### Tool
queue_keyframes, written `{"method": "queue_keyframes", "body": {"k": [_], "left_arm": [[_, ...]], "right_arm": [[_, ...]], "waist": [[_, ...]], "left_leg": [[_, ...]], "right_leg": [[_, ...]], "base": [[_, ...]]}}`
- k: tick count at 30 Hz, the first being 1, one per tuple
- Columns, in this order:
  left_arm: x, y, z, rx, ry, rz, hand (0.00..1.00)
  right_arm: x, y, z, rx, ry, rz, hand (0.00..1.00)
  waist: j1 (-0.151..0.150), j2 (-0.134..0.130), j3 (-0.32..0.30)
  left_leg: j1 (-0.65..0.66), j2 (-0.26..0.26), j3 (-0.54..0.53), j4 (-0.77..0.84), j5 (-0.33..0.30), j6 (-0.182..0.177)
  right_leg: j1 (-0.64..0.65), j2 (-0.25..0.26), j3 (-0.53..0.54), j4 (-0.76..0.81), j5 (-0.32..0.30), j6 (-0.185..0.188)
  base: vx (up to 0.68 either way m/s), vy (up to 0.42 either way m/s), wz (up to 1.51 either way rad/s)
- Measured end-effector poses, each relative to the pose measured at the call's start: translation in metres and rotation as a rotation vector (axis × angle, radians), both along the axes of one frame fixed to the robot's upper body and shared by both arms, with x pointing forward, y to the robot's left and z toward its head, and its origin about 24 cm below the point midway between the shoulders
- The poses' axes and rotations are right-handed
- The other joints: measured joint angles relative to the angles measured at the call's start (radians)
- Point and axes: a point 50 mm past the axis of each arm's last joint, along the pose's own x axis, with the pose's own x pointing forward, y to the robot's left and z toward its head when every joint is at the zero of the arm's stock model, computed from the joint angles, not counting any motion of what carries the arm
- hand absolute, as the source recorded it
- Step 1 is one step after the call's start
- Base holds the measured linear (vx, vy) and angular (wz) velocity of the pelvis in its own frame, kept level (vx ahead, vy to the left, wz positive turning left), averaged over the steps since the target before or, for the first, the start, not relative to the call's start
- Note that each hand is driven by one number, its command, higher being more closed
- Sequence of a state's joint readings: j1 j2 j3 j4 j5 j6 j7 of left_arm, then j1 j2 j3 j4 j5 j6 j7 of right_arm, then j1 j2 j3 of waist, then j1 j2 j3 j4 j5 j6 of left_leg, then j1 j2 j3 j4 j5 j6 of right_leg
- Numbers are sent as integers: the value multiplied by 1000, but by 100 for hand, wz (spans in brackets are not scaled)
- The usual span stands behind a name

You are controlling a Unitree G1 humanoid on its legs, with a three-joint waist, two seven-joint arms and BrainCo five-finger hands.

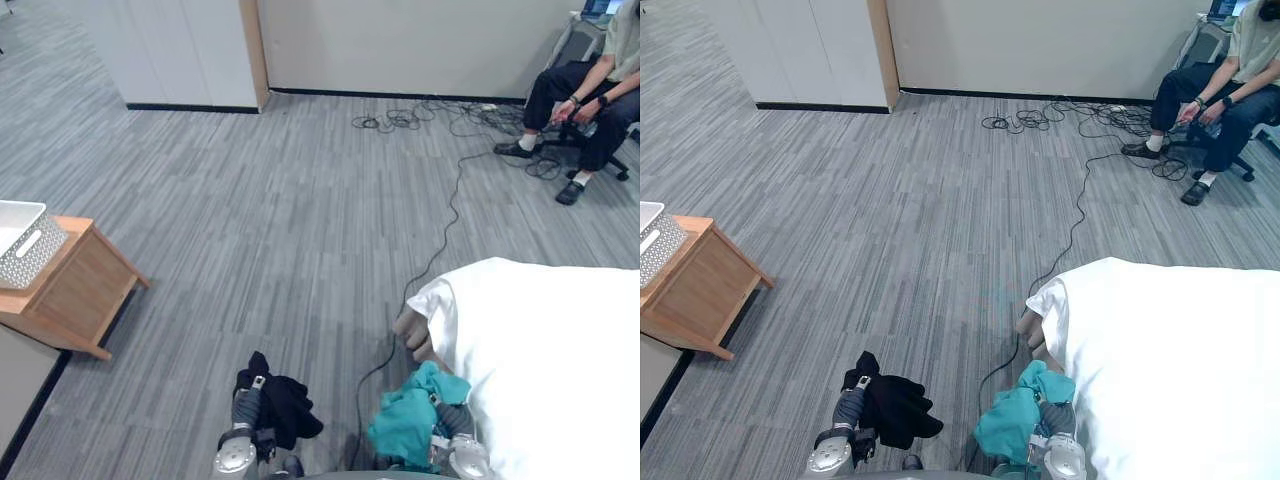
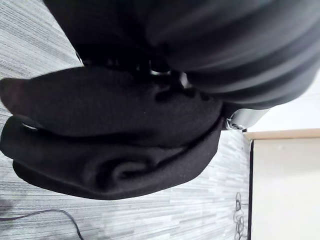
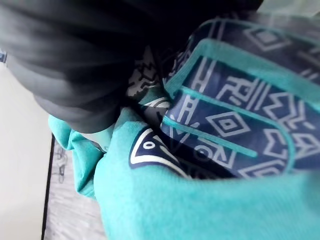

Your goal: Tidy the bed and pick cloth on bed and put in laundry

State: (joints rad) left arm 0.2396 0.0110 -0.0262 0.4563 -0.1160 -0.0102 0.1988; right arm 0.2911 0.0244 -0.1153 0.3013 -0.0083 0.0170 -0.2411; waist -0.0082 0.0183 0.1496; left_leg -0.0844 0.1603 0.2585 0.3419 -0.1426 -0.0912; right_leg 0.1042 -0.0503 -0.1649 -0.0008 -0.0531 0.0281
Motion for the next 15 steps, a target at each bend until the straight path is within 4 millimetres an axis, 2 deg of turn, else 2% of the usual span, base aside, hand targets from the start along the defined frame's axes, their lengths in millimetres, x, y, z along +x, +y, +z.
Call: {"method": "queue_keyframes", "body": {"k": [1, 2, 3, 5, 6, 7, 8, 9, 10, 11, 12, 13, 14, 15], "left_arm": [[3, 0, 3, -1, -18, 5, 100], [5, 0, 5, -4, -31, 6, 100], [9, -3, 9, -14, -53, 6, 100], [15, -6, 15, -19, -88, 4, 100], [19, -6, 19, -21, -112, 3, 100], [22, -6, 24, -21, -135, 5, 100], [24, -6, 26, -20, -147, 6, 100], [26, -5, 29, -19, -160, 6, 100], [26, -2, 30, -15, -165, 12, 100], [25, -3, 29, -21, -160, 8, 100], [24, -4, 28, -24, -157, 4, 100], [27, -3, 29, -22, -164, -6, 100], [28, -2, 30, -12, -165, -18, 100], [27, 1, 29, -1, -161, -25, 100]], "right_arm": [[6, -3, 7, -13, -35, 3, 100], [8, -5, 9, -22, -46, 3, 100], [12, -8, 12, -34, -59, 5, 100], [14, -22, 16, -75, -69, -6, 100], [14, -29, 18, -98, -67, -20, 100], [15, -34, 20, -112, -71, -30, 100], [17, -35, 21, -118, -76, -30, 100], [20, -37, 22, -130, -76, -21, 100], [19, -35, 19, -136, -55, -4, 100], [14, -32, 14, -135, -27, 18, 100], [13, -30, 13, -133, -23, 30, 100], [16, -25, 13, -121, -27, 43, 100], [19, -16, 10, -98, -24, 66, 100], [18, -13, 7, -91, -13, 72, 100]], "waist": [[-4, -8, 10], [-5, -26, 22], [4, -30, 27], [15, -20, 33], [20, -14, 37], [28, -3, 37], [29, 7, 38], [29, 19, 37], [26, -4, 38], [23, -36, 30], [25, -44, 29], [24, -56, 40], [19, -82, 62], [16, -92, 69]], "left_leg": [[-65, 10, -5, 115, 20, -30], [-107, 15, -3, 170, 14, -37], [-153, 9, 6, 190, 1, -18], [-194, -13, 21, 100, -3, -9], [-206, -37, 24, -14, 11, -7], [-221, -43, 25, -141, 37, -30], [-231, -33, 26, -171, 38, -33], [-247, -19, 32, -164, 47, -24], [-236, -49, 47, -101, 84, 44], [-219, -79, 52, -86, 71, 70], [-210, -89, 62, -75, 59, 102], [-176, -107, 73, -72, 23, 121], [-102, -134, 74, -95, -1, 118], [-63, -145, 69, -105, -14, 118]], "right_leg": [[7, -5, 0, -3, -7, -9], [7, -14, -5, -3, -10, -11], [-1, -39, -11, 4, -21, -6], [-6, -72, -25, 5, -35, 11], [-5, -96, -28, 5, -46, 28], [-5, -110, -27, 3, -60, 48], [-3, -109, -26, 3, -72, 55], [4, -105, -24, 7, -87, 71], [50, -142, -18, 10, -126, 72], [53, -181, -14, 68, -146, 74], [15, -204, -12, 171, -161, 91], [-100, -247, 19, 456, -164, 106], [-213, -281, 72, 764, -113, 113], [-248, -287, 83, 887, -108, 112]], "base": [[62, -30, 42], [78, -26, 43], [95, 7, 25], [146, 80, 19], [239, 179, 16], [269, 203, 8], [335, 257, -5], [436, 301, -8], [581, 291, -6], [520, 189, -4], [501, 157, -9], [490, 193, -7], [491, 193, -3], [524, 138, 6]]}}
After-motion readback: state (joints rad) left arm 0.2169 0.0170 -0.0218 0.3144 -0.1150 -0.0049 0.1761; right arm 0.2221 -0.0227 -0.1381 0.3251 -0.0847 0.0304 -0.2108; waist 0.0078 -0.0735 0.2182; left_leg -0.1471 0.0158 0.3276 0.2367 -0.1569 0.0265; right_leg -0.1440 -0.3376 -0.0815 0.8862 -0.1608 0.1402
